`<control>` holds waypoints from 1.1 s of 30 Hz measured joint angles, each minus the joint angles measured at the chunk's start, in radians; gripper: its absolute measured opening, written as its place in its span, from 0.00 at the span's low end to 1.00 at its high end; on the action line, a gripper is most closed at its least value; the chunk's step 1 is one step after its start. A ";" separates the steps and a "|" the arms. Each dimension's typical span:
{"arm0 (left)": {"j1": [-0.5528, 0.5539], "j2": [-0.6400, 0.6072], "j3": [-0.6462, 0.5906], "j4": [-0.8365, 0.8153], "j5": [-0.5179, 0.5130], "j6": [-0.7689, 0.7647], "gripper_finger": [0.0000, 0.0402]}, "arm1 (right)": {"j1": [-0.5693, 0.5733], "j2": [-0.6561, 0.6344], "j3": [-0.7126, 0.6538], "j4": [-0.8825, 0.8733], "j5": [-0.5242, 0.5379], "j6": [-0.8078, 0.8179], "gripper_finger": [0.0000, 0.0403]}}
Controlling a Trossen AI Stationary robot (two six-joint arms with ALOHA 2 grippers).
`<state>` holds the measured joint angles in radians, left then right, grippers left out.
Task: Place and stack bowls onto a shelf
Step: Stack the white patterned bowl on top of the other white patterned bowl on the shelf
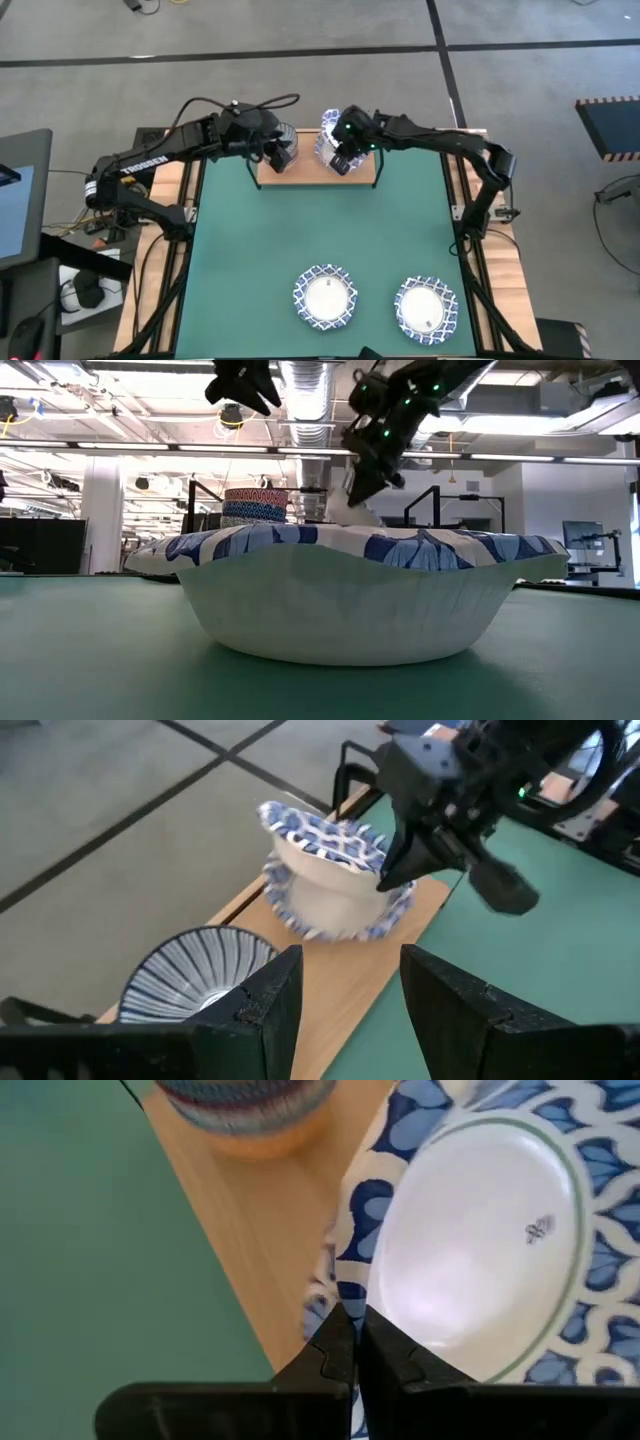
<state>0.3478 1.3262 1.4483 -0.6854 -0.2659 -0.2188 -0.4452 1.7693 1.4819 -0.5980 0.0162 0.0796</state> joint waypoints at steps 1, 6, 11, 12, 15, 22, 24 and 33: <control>0.005 0.000 0.000 -0.004 0.000 0.000 0.38 | 0.002 0.012 0.006 -0.006 0.015 0.000 0.07; 0.026 0.000 0.000 -0.022 0.017 -0.002 0.38 | 0.005 0.038 0.021 -0.038 0.040 -0.002 0.13; 0.034 0.000 0.000 -0.024 0.046 -0.003 0.38 | 0.022 0.031 0.022 -0.056 0.097 -0.002 0.24; 0.034 0.000 0.000 -0.027 0.047 -0.001 0.38 | 0.028 0.027 0.029 -0.072 0.125 -0.002 0.27; 0.034 0.000 0.000 -0.051 0.042 0.020 0.38 | 0.050 0.023 0.060 -0.103 0.244 -0.029 0.34; 0.034 0.020 -0.015 -0.063 0.024 0.025 0.38 | 0.086 0.023 0.081 -0.144 0.323 -0.070 0.42; 0.034 0.023 -0.043 -0.034 0.024 0.025 0.38 | 0.091 0.035 0.082 -0.140 0.317 -0.084 0.41; 0.035 0.043 -0.127 0.017 0.096 0.003 0.38 | 0.103 0.094 0.080 -0.267 0.274 0.003 0.15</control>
<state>0.3832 1.3694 1.3209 -0.6682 -0.1696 -0.2161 -0.3420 1.8637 1.5623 -0.8654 0.2905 0.0827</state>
